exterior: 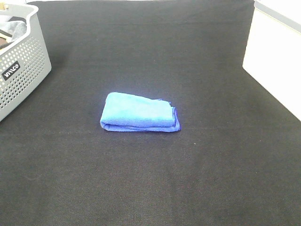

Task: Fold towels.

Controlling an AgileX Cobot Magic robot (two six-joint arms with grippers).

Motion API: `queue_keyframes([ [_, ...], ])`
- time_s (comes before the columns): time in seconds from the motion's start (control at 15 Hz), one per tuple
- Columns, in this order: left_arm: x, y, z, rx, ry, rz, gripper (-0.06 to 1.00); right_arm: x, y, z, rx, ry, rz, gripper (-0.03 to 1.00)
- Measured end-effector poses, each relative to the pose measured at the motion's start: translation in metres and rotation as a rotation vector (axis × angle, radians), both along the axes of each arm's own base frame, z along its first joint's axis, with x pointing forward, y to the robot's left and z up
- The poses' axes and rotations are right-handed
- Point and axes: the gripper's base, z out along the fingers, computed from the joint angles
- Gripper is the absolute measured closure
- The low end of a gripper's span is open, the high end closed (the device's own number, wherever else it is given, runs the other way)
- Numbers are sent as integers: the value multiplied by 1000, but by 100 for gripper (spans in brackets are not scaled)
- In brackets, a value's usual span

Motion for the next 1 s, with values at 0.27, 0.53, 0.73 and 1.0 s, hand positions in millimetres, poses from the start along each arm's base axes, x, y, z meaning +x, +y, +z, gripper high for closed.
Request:
queue_keyframes([
  [0.27,-10,1,0,-6,-71,37,17,-24,1,1,-1,-157,-46,1],
  [0.53,-10,1,0,-6,-72,37,17,-28,1,1,1,-182,-44,1],
  [0.73,-10,1,0,-6,-72,37,17,-28,1,1,8,-182,-16,1],
  [1.0,-10,1,0,-6,-72,37,17,-29,2,1,20,-182,4,1],
])
